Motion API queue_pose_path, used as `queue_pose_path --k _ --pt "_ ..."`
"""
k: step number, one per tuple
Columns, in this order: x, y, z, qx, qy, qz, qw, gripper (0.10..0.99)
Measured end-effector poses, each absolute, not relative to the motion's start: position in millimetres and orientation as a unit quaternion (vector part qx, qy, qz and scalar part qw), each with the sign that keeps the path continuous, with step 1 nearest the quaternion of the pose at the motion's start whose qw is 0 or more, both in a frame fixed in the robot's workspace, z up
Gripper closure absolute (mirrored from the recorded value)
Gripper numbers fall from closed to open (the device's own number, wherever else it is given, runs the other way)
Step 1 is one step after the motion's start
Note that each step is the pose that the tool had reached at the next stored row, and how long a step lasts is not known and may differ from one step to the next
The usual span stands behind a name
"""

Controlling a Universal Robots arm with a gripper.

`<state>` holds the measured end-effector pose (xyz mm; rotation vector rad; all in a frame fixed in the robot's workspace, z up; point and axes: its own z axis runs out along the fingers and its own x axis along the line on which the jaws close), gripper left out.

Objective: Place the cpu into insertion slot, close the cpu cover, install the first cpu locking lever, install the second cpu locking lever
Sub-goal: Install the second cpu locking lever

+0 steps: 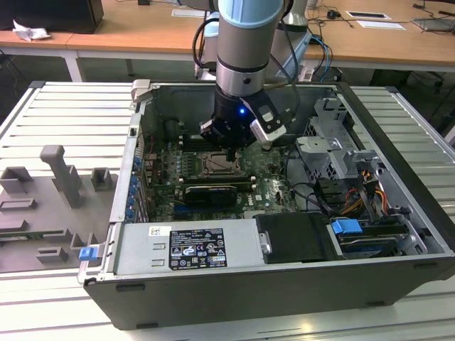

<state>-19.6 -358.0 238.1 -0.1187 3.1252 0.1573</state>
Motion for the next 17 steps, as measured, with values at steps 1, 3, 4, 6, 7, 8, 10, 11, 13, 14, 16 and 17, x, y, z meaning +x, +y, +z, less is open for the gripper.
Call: queue_pose_path --k 1,3,4,6,7,8,10,11,13,14,16,17 --pt "-20 -359 238 -0.038 0.998 0.050 0.005 0.980" --pt "-20 -365 237 -0.038 0.998 0.050 0.005 0.980" --pt "-20 -368 237 -0.038 0.998 0.050 0.005 0.980" --pt "-21 -372 236 -0.040 0.998 0.050 0.005 0.980" --pt "-23 -373 236 -0.042 0.998 0.051 0.005 0.980" --pt "-28 -373 235 -0.043 0.998 0.053 0.005 0.980" --pt "-41 -374 234 -0.043 0.998 0.053 0.005 0.980" --pt "-45 -374 234 -0.043 0.998 0.054 0.005 0.980" --pt "-53 -374 233 -0.043 0.998 0.054 0.005 0.980" --pt "-56 -374 232 -0.044 0.998 0.054 0.005 0.980" --pt "-56 -376 232 -0.044 0.998 0.055 0.005 0.980" --pt "-56 -377 231 -0.044 0.997 0.056 0.005 0.980"
